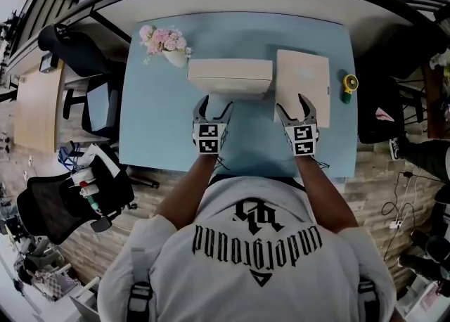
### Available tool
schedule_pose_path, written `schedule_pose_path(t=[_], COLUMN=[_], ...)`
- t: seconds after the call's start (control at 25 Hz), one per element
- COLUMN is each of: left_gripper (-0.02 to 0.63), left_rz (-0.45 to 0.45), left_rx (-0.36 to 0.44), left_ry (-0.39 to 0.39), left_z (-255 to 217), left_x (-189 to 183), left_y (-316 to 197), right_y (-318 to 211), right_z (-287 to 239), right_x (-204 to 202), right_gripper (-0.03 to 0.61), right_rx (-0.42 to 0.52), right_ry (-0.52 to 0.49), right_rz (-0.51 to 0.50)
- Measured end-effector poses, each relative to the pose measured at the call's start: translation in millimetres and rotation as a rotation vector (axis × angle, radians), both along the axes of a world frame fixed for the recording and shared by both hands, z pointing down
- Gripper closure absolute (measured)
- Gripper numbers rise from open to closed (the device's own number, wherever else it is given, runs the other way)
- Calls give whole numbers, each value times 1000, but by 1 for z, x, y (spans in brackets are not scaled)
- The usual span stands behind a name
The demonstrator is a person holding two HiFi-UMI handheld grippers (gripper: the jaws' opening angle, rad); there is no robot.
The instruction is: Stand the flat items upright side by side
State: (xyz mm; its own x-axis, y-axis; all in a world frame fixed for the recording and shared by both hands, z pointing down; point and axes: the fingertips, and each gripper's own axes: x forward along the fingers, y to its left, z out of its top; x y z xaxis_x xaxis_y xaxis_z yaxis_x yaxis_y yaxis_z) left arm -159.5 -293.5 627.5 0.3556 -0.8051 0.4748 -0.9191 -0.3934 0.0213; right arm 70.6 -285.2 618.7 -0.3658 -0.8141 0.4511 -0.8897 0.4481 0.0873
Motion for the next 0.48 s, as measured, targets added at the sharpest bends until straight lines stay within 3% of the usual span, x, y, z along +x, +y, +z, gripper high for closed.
schedule_pose_path(t=[0.16,0.48], left_gripper=[259,259], left_rz=[-36,8], left_rx=[14,59], left_ry=[-1,-13], left_z=[-10,-32], left_x=[46,170], left_y=[25,50], right_y=[24,57], right_z=[-4,-16], right_x=[57,169], right_gripper=[244,249], right_rx=[2,25], right_ry=[-9,-22], right_rz=[-18,-16])
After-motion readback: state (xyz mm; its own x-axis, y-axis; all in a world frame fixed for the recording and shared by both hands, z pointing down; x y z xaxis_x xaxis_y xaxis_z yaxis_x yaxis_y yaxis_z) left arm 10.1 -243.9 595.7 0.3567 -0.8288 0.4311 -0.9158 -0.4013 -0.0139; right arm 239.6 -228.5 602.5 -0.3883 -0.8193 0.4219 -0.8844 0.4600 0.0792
